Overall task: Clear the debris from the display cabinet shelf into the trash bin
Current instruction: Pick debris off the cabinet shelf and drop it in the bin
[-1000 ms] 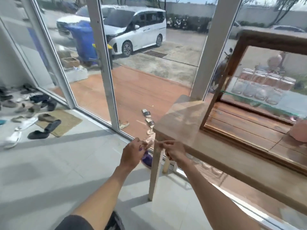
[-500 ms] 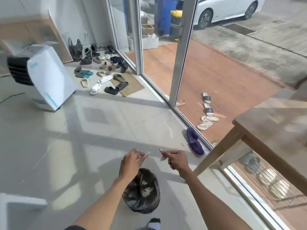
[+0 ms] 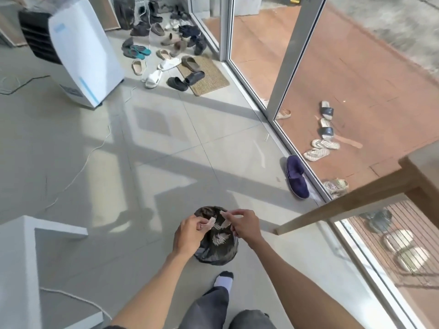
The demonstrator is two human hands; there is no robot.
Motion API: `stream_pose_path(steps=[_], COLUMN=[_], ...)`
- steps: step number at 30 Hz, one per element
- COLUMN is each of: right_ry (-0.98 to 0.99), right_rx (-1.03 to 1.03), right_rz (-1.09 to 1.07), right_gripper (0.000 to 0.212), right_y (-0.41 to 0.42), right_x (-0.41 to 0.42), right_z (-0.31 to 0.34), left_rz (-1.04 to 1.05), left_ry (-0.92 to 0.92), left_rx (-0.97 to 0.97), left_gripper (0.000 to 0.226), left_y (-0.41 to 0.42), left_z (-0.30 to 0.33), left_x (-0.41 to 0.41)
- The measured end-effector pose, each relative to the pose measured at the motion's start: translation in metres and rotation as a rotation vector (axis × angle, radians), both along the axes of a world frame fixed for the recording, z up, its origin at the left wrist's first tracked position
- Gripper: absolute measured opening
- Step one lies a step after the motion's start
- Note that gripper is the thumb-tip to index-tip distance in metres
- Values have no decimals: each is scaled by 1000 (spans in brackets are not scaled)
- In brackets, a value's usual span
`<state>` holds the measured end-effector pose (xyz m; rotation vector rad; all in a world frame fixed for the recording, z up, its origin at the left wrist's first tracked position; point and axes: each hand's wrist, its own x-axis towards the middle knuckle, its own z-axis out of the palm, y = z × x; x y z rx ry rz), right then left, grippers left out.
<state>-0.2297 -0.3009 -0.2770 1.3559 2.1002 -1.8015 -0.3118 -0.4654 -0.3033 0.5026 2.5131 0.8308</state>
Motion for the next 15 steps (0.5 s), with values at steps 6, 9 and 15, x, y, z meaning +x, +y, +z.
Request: stream_pose_path(steps=[6, 9, 15], right_ry=[-38, -41, -24], right_rx=[-25, 10, 86], right_rz=[17, 54, 108], right_gripper=[20, 19, 18], right_y=[1, 9, 37], right_x=[5, 6, 6], right_z=[0, 7, 32], left_rz=[-55, -70, -171], left_ry=[-49, -32, 25], left_rx=[-41, -59, -49], left_gripper=[25, 25, 34], left_y=[-7, -8, 16], left_z=[-15, -12, 26], left_x=[4, 0, -24])
